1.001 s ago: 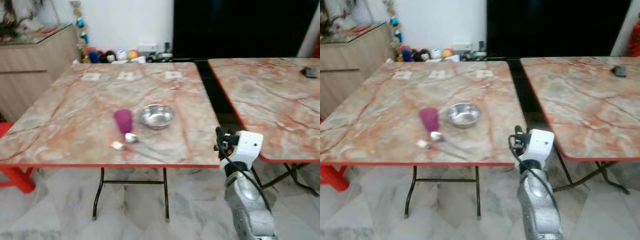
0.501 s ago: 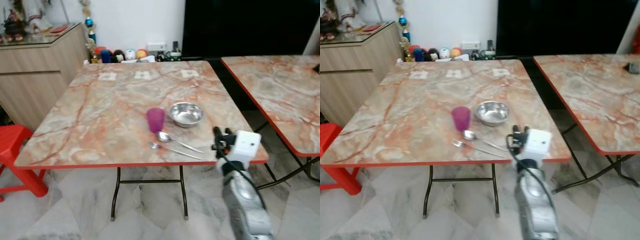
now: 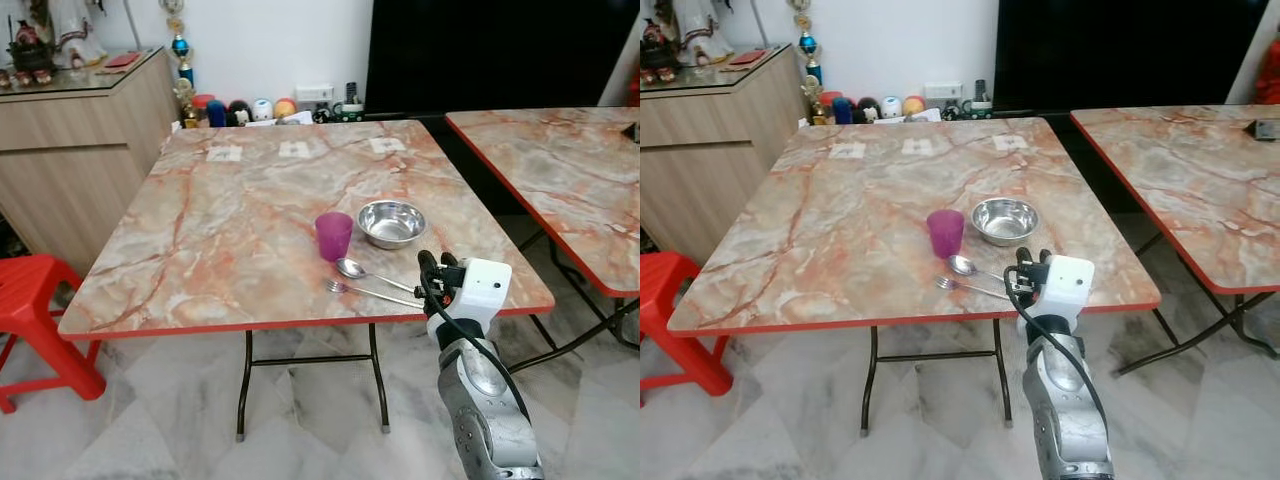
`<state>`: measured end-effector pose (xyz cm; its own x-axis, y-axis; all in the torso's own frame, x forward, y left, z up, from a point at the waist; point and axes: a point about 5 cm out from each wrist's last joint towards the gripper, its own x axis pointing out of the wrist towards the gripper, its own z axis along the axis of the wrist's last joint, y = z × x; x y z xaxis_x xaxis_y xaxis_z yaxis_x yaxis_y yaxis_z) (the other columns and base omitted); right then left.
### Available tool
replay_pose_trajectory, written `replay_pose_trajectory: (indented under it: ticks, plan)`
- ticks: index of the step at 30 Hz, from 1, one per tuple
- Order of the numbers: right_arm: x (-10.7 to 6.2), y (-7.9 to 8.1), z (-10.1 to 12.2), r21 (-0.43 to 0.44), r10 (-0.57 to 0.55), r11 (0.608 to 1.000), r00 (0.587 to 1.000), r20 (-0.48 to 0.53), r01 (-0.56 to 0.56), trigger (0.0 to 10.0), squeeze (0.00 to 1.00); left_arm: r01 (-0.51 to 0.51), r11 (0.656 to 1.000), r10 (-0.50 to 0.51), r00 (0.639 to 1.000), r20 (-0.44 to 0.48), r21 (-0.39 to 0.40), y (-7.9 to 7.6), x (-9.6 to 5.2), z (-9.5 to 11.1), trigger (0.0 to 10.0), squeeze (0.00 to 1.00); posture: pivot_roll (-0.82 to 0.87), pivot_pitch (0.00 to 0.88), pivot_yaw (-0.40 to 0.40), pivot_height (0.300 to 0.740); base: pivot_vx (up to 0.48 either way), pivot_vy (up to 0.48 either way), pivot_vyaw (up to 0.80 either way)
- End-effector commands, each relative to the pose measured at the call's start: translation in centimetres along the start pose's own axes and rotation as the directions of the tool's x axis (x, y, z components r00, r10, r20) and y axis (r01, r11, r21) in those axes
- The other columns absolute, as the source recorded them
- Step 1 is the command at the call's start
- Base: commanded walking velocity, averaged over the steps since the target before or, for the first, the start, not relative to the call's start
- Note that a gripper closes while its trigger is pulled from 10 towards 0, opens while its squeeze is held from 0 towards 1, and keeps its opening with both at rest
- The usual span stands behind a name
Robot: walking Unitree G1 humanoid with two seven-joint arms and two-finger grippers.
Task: Setting the table
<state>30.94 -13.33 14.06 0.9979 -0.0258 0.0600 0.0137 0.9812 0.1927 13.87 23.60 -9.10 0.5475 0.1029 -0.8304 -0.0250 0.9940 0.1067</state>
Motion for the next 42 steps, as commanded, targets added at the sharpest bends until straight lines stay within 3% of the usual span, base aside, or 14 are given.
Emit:
replay_pose_trajectory:
  ticks: [1, 13, 18, 29, 42]
  plan:
    - [0.1, 0.2, 0.4, 0.002, 0.006, 1.000, 1.000, 0.014, -0.006, 10.0, 0.00, 0.004, 1.000, -0.004, 1.000, -0.007, 0.012, 0.1, -0.1, -0.2, 10.0, 0.00, -0.01, 0.000, 0.022, 0.740, 0.000, -0.405, 0.00]
    - [0.2, 0.2, 0.4, 0.003, 0.006, 1.000, 1.000, 0.015, -0.006, 10.0, 0.00, 0.015, 1.000, -0.015, 1.000, 0.000, 0.017, -1.1, 0.2, 0.3, 10.0, 0.00, -0.01, 0.000, 0.021, 0.740, 0.000, -0.467, 0.00]
    - [0.2, 0.2, 0.3, 0.002, 0.009, 1.000, 1.000, 0.012, -0.009, 10.0, 0.00, 0.020, 1.000, -0.020, 1.000, -0.009, 0.006, -1.4, 0.2, 0.1, 10.0, 0.00, -0.01, 0.000, 0.018, 0.740, 0.000, 0.000, 0.00]
    - [0.3, 0.4, 0.3, 0.000, 0.023, 1.000, 1.000, 0.003, -0.023, 10.0, 0.00, 0.006, 1.000, -0.006, 1.000, -0.007, -0.015, -0.2, -0.1, -0.4, 10.0, 0.00, -0.01, 0.000, 0.014, 0.740, 0.000, 0.000, 0.00]
    - [0.3, 0.7, 0.1, -0.016, 0.045, 0.999, 0.999, -0.007, -0.045, 10.0, 0.00, 0.006, 1.000, -0.006, 1.000, -0.007, -0.025, -0.2, -0.1, -0.3, 10.0, 0.00, -0.01, 0.000, 0.013, 0.740, 0.138, 0.000, 0.00]
